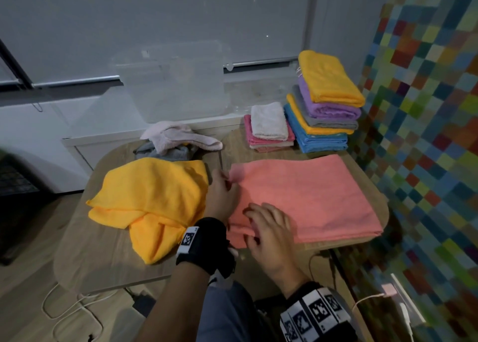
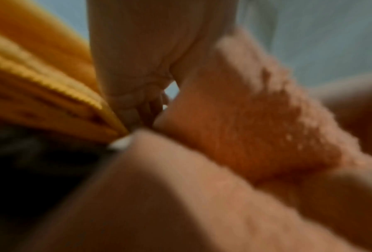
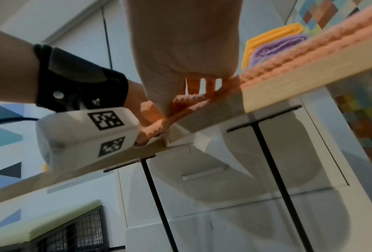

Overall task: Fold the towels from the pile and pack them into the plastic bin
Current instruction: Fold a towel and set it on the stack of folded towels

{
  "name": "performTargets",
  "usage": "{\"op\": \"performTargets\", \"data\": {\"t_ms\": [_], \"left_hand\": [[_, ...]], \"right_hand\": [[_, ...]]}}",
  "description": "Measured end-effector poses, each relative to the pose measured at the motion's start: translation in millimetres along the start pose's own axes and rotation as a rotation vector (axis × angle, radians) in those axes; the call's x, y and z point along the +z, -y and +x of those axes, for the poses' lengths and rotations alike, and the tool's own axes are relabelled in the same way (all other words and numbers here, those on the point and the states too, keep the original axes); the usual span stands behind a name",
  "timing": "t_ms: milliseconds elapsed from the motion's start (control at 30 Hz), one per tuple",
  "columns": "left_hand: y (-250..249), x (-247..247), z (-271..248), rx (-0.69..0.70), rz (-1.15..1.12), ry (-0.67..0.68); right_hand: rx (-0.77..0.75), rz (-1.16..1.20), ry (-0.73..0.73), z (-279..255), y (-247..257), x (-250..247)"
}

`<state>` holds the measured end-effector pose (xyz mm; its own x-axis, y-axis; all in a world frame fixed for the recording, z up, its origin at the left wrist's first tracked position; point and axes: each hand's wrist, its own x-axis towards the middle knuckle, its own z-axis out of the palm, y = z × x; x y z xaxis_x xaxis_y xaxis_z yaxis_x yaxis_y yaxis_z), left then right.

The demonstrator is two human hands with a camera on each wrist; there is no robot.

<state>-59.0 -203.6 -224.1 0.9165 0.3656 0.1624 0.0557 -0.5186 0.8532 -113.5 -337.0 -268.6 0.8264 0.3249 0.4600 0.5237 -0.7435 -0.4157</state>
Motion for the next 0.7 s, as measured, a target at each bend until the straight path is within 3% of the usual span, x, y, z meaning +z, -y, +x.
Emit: {"op": "performTargets", "data": {"t_ms": [100, 200, 267, 433, 600, 700], "left_hand": [[19, 1, 0, -0.003, -0.156, 0.138], [16, -2, 1, 0.070, -0.086, 0.341], [13, -4, 5, 0.056, -0.069, 0.401], [14, -8, 9, -0.012, -0.135, 0.264], [17, -8, 8, 0.026, -0.084, 0.204], [17, -10, 9, 0.147, 0.065, 0.176]], "right_hand": [[-0.061, -0.053, 0.000, -6, -8, 10], [-0.162, 0.010, -0.023, -10, -11, 12], [-0.191, 0.037, -0.059, -12, -12, 11], [-0.216, 0.066, -0.118, -13, -9, 9], [-0.258, -0.139, 0.170, -19, -8, 11], [-0.203, 0.018, 0.139, -19, -6, 4]]}}
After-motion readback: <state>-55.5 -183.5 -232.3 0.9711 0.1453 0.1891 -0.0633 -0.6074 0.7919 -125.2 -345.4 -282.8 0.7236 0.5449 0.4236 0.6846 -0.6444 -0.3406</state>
